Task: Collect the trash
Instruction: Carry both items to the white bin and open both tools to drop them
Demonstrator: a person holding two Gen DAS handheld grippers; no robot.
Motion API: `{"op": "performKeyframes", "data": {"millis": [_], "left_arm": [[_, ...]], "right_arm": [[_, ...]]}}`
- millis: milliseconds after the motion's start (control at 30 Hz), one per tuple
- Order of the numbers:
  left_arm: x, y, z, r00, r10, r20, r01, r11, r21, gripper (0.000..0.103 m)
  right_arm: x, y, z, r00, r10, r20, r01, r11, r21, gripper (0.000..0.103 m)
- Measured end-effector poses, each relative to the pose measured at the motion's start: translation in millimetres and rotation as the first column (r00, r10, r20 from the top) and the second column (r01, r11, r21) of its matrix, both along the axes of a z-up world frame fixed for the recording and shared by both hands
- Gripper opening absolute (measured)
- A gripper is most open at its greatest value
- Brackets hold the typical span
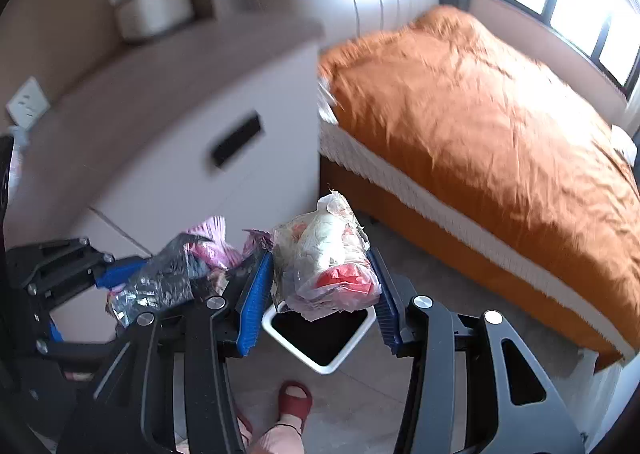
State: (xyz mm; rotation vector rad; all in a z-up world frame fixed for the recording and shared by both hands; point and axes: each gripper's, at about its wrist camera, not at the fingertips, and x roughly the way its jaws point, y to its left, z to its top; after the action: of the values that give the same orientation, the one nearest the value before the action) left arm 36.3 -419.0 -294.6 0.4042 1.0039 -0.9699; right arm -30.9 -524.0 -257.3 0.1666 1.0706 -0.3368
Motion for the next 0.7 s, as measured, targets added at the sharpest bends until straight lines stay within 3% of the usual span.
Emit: {"op": "performKeyframes", "data": {"millis": [300,433,500,567,600,700], "left_arm": [[13,-50,-144,0.991,0.009,-0.133,0.002,0.996,0.086,0.039],[18,-58,-198,0.985,0.008,-0.172,0.012,0.993,0.116,0.041],[20,-60,-215,0.982,0.013,-0.19,0.011,0.992,0.124,0.049],[19,-62,-230,0.98,0.018,-0.197,0.008,0.991,0.135,0.089],[19,-64,-234,0.982,0.021,-0.188,0.005,0.991,0.136,0.096],[17,-67,-250,0.983,0.014,-0.181,0.013,0.989,0.148,0.098]], "right_arm": [[10,-38,-139,0.992,-0.011,-0.124,0.024,0.994,0.108,0.049],[13,-52,-187,0.987,-0.004,-0.163,0.032,0.985,0.172,0.049],[15,-55,-208,0.984,0.011,-0.179,0.023,0.983,0.184,0.049],[16,-53,-227,0.981,0.036,-0.191,0.003,0.98,0.2,0.053],[15,-52,-231,0.981,0.038,-0.192,0.0,0.981,0.195,0.068],[16,-45,-246,0.974,0.069,-0.217,-0.026,0.98,0.198,0.088]]}}
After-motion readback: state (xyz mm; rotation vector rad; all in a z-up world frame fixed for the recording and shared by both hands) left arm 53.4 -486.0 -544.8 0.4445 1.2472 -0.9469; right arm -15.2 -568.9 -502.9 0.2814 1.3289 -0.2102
